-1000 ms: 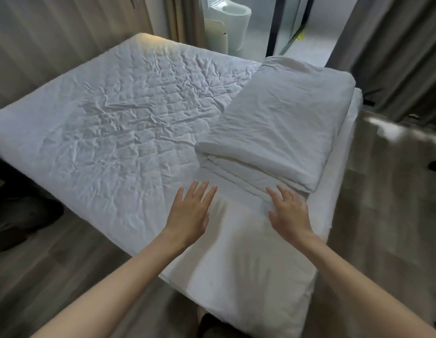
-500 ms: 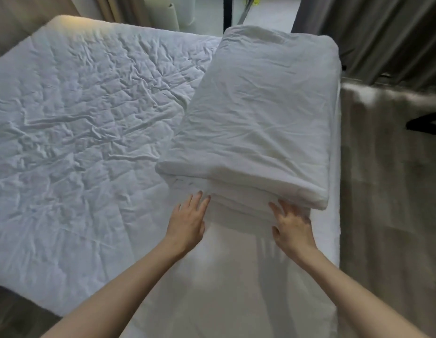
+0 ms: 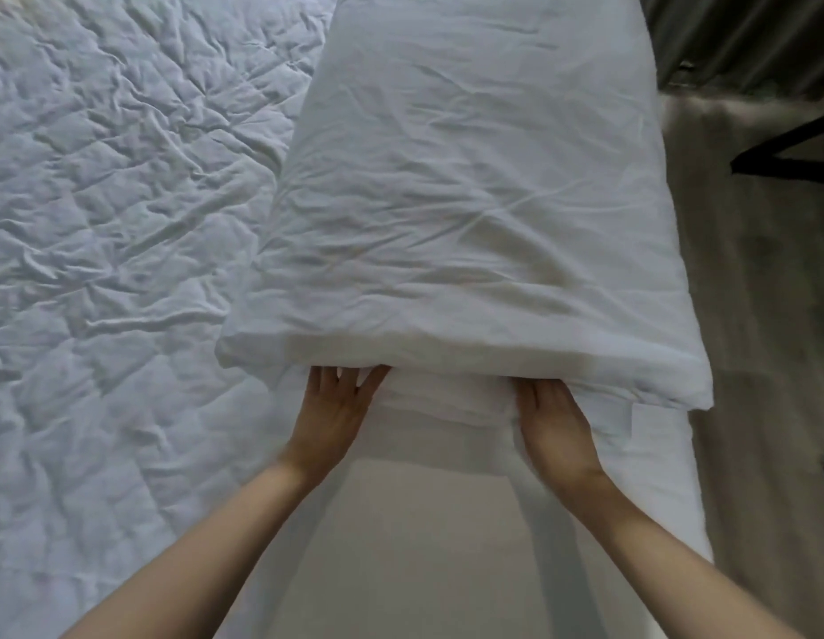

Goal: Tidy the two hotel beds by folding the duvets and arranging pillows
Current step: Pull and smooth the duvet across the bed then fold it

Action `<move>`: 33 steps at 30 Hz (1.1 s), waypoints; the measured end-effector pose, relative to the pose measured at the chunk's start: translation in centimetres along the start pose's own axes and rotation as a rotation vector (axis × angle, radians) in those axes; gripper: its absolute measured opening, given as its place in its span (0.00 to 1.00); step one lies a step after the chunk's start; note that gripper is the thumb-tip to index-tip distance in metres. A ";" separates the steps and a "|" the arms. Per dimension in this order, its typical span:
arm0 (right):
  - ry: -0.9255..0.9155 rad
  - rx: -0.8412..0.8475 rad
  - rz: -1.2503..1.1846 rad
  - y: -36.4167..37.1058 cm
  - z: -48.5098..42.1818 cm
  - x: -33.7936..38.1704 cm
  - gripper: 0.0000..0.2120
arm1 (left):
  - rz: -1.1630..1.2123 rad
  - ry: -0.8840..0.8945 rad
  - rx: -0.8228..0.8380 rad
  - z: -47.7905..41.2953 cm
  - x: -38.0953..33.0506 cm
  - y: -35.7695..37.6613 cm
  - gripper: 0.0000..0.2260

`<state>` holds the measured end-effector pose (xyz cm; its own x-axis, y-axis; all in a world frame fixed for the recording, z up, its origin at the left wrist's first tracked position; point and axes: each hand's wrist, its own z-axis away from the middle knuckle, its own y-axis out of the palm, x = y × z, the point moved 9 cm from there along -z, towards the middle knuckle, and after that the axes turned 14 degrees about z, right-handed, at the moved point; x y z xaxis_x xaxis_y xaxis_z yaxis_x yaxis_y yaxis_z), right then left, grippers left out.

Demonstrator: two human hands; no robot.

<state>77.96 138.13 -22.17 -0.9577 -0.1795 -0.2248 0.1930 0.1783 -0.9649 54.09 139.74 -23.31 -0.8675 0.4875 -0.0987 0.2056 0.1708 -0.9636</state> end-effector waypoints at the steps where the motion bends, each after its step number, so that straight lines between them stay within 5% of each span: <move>1: 0.016 0.007 0.021 0.1 -0.3 0.0 0.36 | 0.008 0.044 -0.029 0.1 0.2 0.3 0.41; 6: 0.095 0.117 -0.026 0.3 -2.5 -0.4 0.27 | 0.092 0.083 -0.098 -1.9 0.3 -0.7 0.21; 11: 0.200 0.116 -0.136 -1.4 -2.6 -0.6 0.20 | 0.261 -0.149 0.065 -2.9 1.0 -0.1 0.30; 18: 0.189 -0.026 -0.203 -7.4 -2.3 -1.1 0.27 | 0.362 -0.150 -0.071 -3.2 1.0 -6.5 0.26; 27: 0.086 -0.113 -0.221 -15.0 3.6 0.3 0.13 | 0.372 -0.143 -0.048 2.5 -1.8 -13.2 0.15; 33: 0.038 0.103 -0.252 -16.0 13.8 2.3 0.22 | 0.344 -0.156 -0.020 12.2 -7.8 -16.4 0.17</move>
<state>75.56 121.53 -9.12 -0.9853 -0.1687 0.0272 -0.0332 0.0325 -0.9989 51.93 122.72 -9.82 -0.8043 0.3836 -0.4538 0.5045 0.0373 -0.8626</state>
